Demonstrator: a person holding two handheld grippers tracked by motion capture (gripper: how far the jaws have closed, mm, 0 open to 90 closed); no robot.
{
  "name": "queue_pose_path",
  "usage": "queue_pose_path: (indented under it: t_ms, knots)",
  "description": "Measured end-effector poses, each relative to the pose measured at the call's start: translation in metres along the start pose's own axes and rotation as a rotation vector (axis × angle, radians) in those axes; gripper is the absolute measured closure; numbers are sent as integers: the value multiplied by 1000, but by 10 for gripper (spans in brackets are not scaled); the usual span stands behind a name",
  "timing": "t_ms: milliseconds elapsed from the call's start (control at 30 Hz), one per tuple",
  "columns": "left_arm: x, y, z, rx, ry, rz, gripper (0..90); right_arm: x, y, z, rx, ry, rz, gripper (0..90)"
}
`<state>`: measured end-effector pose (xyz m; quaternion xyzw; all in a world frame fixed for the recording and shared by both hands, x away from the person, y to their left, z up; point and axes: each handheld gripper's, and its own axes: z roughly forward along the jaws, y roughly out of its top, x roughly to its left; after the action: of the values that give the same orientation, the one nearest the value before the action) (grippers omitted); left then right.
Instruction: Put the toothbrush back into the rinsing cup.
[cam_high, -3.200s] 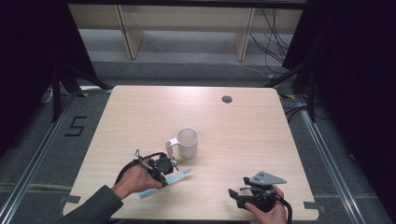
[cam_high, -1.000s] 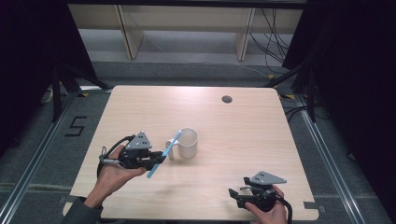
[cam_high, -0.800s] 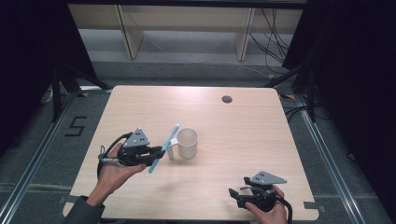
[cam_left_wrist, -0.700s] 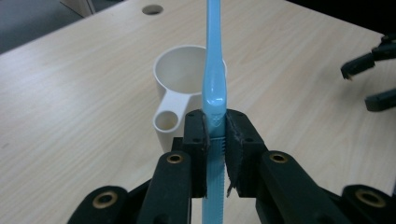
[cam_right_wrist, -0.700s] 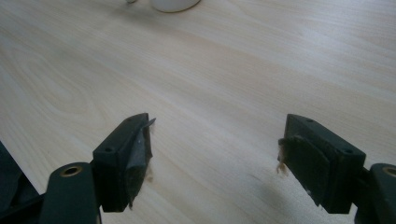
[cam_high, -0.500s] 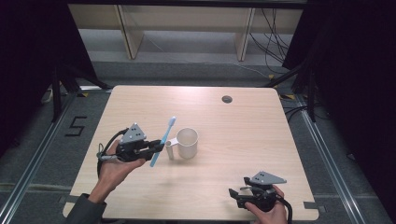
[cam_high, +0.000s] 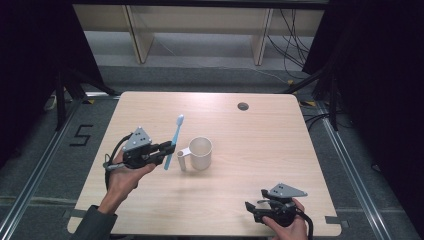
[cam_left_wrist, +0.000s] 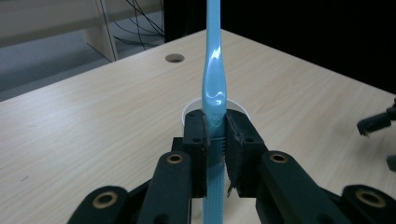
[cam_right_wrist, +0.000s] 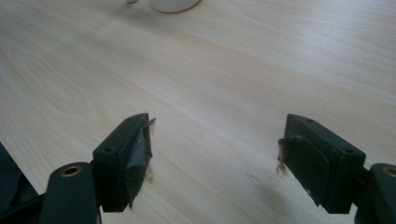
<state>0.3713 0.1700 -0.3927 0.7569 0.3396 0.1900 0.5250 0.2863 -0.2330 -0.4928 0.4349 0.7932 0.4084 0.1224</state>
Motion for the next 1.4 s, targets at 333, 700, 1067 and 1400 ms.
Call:
queue_pose_path:
  t_ms: [333,700,1067,1400]
  knots:
    - [5,-1,4,-104,27,-30,785,0,0,0,-2,0,-2,250]
    - [13,-4,10,-189,38,-41,785,1,0,-1,14,-7,3,250]
    - [11,-6,17,-245,33,-13,786,3,0,-1,23,0,32,250]
    - [10,-6,22,-306,27,-8,785,0,1,0,11,-2,-10,250]
